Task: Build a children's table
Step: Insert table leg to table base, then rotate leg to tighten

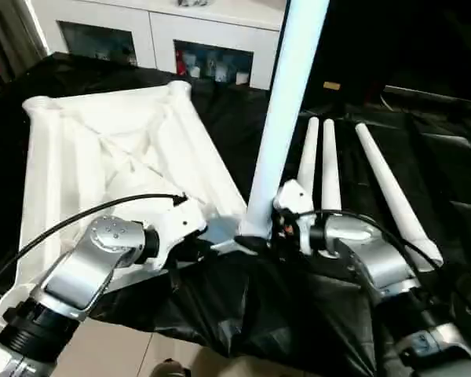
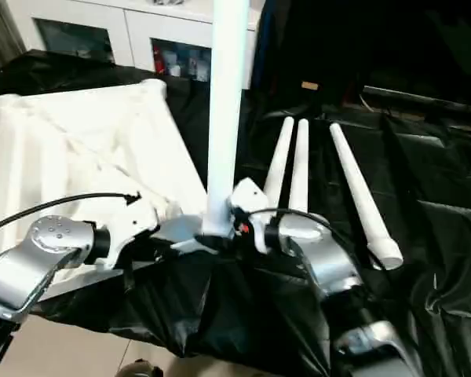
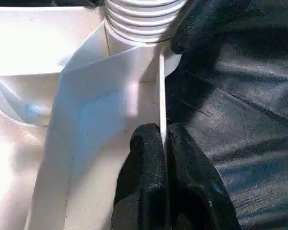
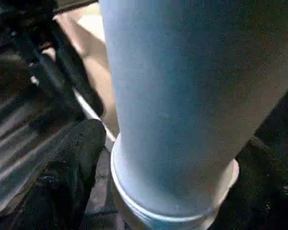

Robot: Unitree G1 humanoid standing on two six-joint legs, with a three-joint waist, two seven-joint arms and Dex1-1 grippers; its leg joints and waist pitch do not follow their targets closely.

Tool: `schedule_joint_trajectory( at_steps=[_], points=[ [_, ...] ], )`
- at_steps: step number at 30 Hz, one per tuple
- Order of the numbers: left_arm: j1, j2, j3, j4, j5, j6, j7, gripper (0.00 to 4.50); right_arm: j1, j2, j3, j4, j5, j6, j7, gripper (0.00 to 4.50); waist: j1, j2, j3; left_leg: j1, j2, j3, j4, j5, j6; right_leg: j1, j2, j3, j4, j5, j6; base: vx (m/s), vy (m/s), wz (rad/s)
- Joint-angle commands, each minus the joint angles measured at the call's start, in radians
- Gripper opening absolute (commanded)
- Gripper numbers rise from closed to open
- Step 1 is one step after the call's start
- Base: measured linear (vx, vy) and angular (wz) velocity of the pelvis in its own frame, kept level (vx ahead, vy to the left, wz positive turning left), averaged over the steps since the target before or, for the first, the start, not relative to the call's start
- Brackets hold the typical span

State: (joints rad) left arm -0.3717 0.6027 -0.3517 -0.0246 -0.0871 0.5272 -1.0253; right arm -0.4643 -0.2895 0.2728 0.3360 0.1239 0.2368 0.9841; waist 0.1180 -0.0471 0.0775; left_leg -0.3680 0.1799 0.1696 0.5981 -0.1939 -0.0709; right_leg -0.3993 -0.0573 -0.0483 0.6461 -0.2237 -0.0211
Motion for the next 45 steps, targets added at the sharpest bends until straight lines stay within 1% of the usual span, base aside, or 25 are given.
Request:
schedule_joint_trajectory(
  at_steps=[1, 6, 8, 12, 13, 18, 19, 21, 22, 23, 24, 26, 27, 28, 29, 30, 31, 35, 36, 37, 38, 39, 42, 43, 45],
  points=[
    [-0.047, -0.01, -0.015, -0.021, -0.016, -0.039, -0.029, 0.0, 0.006, 0.007, 0.027, -0.021, -0.003, 0.01, 0.024, 3.79, -0.002, 0.031, -0.08, 0.014, 0.047, -0.016, -0.068, -0.101, 0.0, 0.06, -0.082, 0.052, -0.065, 0.058, -0.24, 0.0, 0.0, 0.0],
    [-0.053, 0.001, -0.009, 0.013, -0.012, -0.061, -0.04, 0.0, 0.006, 0.018, 0.029, -0.021, -0.001, 0.019, 0.019, 3.64, -0.001, 0.03, -0.081, 0.014, 0.048, -0.016, -0.067, -0.099, 0.0, 0.06, -0.081, 0.051, -0.063, 0.067, -0.25, 0.0, 0.0, 0.0],
    [-0.046, 0.009, -0.004, 0.021, -0.011, -0.072, -0.051, 0.0, 0.008, 0.021, 0.035, -0.019, 0.001, 0.024, 0.022, 3.36, -0.001, 0.021, -0.08, 0.014, 0.048, -0.015, -0.067, -0.089, 0.006, 0.061, -0.081, 0.051, -0.062, 0.07, -0.25, 0.0, 0.0, 0.0],
    [-0.033, 0.021, 0.004, 0.024, -0.011, -0.075, -0.062, 0.0, 0.006, 0.032, 0.045, 0.001, 0.0, 0.018, 0.029, 3.06, 0.001, 0.024, -0.081, 0.015, 0.049, -0.015, -0.067, -0.085, 0.007, 0.059, -0.084, 0.051, -0.062, 0.061, -0.249, 0.0, 0.0, 0.0],
    [-0.031, 0.022, 0.005, 0.024, -0.011, -0.075, -0.063, 0.0, 0.005, 0.033, 0.045, 0.003, 0.0, 0.018, 0.029, 2.96, 0.001, 0.02, -0.081, 0.013, 0.049, -0.015, -0.067, -0.077, 0.01, 0.061, -0.084, 0.051, -0.06, 0.062, -0.248, 0.0, 0.0, 0.0],
    [-0.015, 0.034, 0.012, 0.023, -0.013, -0.074, -0.071, 0.0, -0.001, 0.05, 0.048, 0.029, 0.002, 0.016, 0.036, 2.77, -0.001, 0.02, -0.08, 0.013, 0.049, -0.015, -0.066, -0.079, 0.011, 0.06, -0.085, 0.051, -0.061, 0.049, -0.245, 0.0, 0.0, 0.0],
    [-0.01, 0.037, 0.014, 0.02, -0.015, -0.073, -0.073, 0.0, 0.0, 0.053, 0.048, 0.03, 0.005, 0.018, 0.037, 2.77, -0.003, 0.006, -0.08, 0.013, 0.049, -0.013, -0.067, -0.079, 0.012, 0.061, -0.085, 0.051, -0.063, 0.041, -0.244, 0.0, 0.0, 0.0],
    [-0.001, 0.041, 0.018, 0.017, -0.019, -0.066, -0.074, 0.0, 0.0, 0.067, 0.043, 0.046, 0.008, 0.015, 0.026, 2.76, -0.002, 0.015, -0.079, 0.013, 0.049, -0.014, -0.067, -0.078, 0.012, 0.06, -0.087, 0.051, -0.061, 0.032, -0.244, 0.0, 0.0, 0.0],
    [0.003, 0.043, 0.021, 0.015, -0.022, -0.061, -0.074, 0.0, 0.0, 0.075, 0.041, 0.056, 0.008, 0.011, 0.019, 2.76, -0.004, 0.015, -0.079, 0.013, 0.049, -0.014, -0.068, -0.086, 0.009, 0.059, -0.087, 0.051, -0.063, 0.02, -0.242, 0.0, 0.0, 0.0],
    [0.008, 0.043, 0.024, 0.014, -0.021, -0.056, -0.069, 0.0, -0.005, 0.092, 0.034, 0.082, 0.0, 0.0, -0.012, 2.76, -0.005, 0.01, -0.079, 0.015, 0.05, -0.014, -0.069, -0.093, 0.006, 0.058, -0.086, 0.051, -0.064, 0.006, -0.238, 0.0, 0.0, 0.0],
    [0.01, 0.041, 0.026, 0.015, -0.019, -0.052, -0.06, 0.0, -0.011, 0.105, 0.028, 0.106, -0.009, -0.01, -0.041, 2.76, -0.006, 0.012, -0.078, 0.015, 0.05, -0.014, -0.07, -0.096, 0.004, 0.057, -0.087, 0.051, -0.063, 0.002, -0.239, 0.0, 0.0, 0.0],
    [0.01, 0.008, 0.033, 0.026, -0.003, -0.021, 0.004, 0.0, -0.052, 0.177, -0.009, 0.226, -0.048, -0.044, -0.209, 2.76, -0.015, 0.013, -0.075, 0.017, 0.051, -0.015, -0.075, -0.134, -0.019, 0.053, -0.089, 0.051, -0.069, -0.051, -0.237, 0.0, 0.0, 0.0],
    [0.01, 0.008, 0.033, 0.026, -0.003, -0.021, 0.004, 0.0, -0.052, 0.177, -0.009, 0.226, -0.048, -0.044, -0.209, 2.75, -0.021, 0.013, -0.072, 0.016, 0.049, -0.015, -0.078, -0.158, -0.03, 0.052, -0.089, 0.051, -0.072, -0.085, -0.237, 0.0, 0.0, 0.0],
    [0.009, -0.01, 0.036, 0.031, 0.006, -0.006, 0.037, 0.0, -0.066, 0.203, -0.025, 0.261, -0.052, -0.043, -0.262, 2.75, -0.028, 0.012, -0.069, 0.014, 0.048, -0.022, -0.085, -0.204, -0.052, 0.061, -0.091, 0.048, -0.08, -0.182, -0.216, 0.0, 0.0, 0.0],
    [0.005, -0.042, 0.039, 0.037, 0.021, 0.021, 0.091, 0.0, -0.09, 0.245, -0.048, 0.31, -0.048, -0.044, -0.332, 2.75, -0.035, 0.013, -0.066, 0.016, 0.051, -0.024, -0.089, -0.241, -0.066, 0.057, -0.093, 0.049, -0.085, -0.26, -0.194, 0.0, 0.0, 0.0],
    [0.005, -0.051, 0.04, 0.038, 0.026, 0.028, 0.107, 0.0, -0.097, 0.258, -0.055, 0.324, -0.047, -0.046, -0.351, 2.75, -0.034, 0.014, -0.064, 0.021, 0.051, -0.024, -0.088, -0.266, -0.07, 0.052, -0.094, 0.051, -0.091, -0.298, -0.187, 0.0, 0.0, 0.0],
    [0.003, -0.077, 0.045, 0.04, 0.043, 0.041, 0.151, 0.0, -0.114, 0.289, -0.073, 0.356, -0.041, -0.047, -0.399, 2.75, -0.033, 0.012, -0.066, 0.031, 0.052, -0.024, -0.086, -0.284, -0.07, 0.046, -0.098, 0.056, -0.097, -0.328, -0.179, 0.0, 0.0, 0.0],
    [-0.009, -0.198, 0.079, 0.037, 0.065, 0.137, 0.309, 0.0, -0.164, 0.378, -0.107, 0.454, -0.036, -0.055, -0.542, 2.75, -0.031, 0.006, -0.069, 0.033, 0.052, -0.019, -0.084, -0.252, -0.062, 0.044, -0.091, 0.057, -0.092, -0.257, -0.192, 0.0, 0.0, 0.0],
    [-0.009, -0.198, 0.079, 0.037, 0.065, 0.137, 0.309, 0.0, -0.164, 0.378, -0.107, 0.454, -0.036, -0.055, -0.542, 2.75, -0.03, 0.007, -0.07, 0.031, 0.051, -0.019, -0.084, -0.244, -0.061, 0.045, -0.091, 0.057, -0.091, -0.248, -0.192, 0.0, 0.0, 0.0],
    [-0.008, -0.235, 0.074, 0.024, 0.066, 0.151, 0.346, 0.0, -0.189, 0.405, -0.123, 0.509, -0.042, -0.084, -0.588, 2.75, -0.029, 0.002, -0.07, 0.028, 0.051, -0.019, -0.085, -0.239, -0.054, 0.045, -0.089, 0.055, -0.09, -0.23, -0.183, 0.0, 0.0, 0.0],
    [-0.008, -0.237, 0.074, 0.023, 0.066, 0.151, 0.348, 0.0, -0.19, 0.406, -0.124, 0.511, -0.043, -0.086, -0.59, 2.75, -0.03, 0.004, -0.07, 0.027, 0.051, -0.02, -0.085, -0.24, -0.054, 0.045, -0.09, 0.054, -0.088, -0.231, -0.184, 0.0, 0.0, 0.0],
    [-0.007, -0.26, 0.067, 0.017, 0.067, 0.147, 0.363, 0.0, -0.203, 0.419, -0.133, 0.541, -0.047, -0.106, -0.61, 2.75, -0.028, -0.001, -0.073, 0.027, 0.05, -0.019, -0.084, -0.23, -0.05, 0.047, -0.09, 0.054, -0.088, -0.22, -0.18, 0.0, 0.0, 0.0],
    [-0.01, -0.294, 0.051, 0.019, 0.078, 0.126, 0.384, 0.0, -0.218, 0.431, -0.154, 0.576, -0.044, -0.134, -0.615, 2.75, -0.027, 0.001, -0.073, 0.022, 0.049, -0.018, -0.082, -0.204, -0.041, 0.049, -0.089, 0.055, -0.086, -0.178, -0.177, 0.0, 0.0, 0.0],
    [-0.011, -0.3, 0.046, 0.021, 0.082, 0.122, 0.385, 0.0, -0.221, 0.433, -0.162, 0.582, -0.04, -0.139, -0.611, 3.31, -0.026, 0.001, -0.075, 0.024, 0.049, -0.017, -0.081, -0.193, -0.034, 0.049, -0.088, 0.055, -0.084, -0.157, -0.178, 0.0, 0.0, 0.0],
    [-0.011, -0.29, 0.028, 0.022, 0.093, 0.086, 0.365, 0.0, -0.224, 0.429, -0.172, 0.58, -0.032, -0.142, -0.595, 3.45, -0.025, 0.002, -0.075, 0.021, 0.048, -0.017, -0.081, -0.181, -0.026, 0.051, -0.088, 0.055, -0.083, -0.137, -0.18, 0.0, 0.0, 0.0]
  ],
)
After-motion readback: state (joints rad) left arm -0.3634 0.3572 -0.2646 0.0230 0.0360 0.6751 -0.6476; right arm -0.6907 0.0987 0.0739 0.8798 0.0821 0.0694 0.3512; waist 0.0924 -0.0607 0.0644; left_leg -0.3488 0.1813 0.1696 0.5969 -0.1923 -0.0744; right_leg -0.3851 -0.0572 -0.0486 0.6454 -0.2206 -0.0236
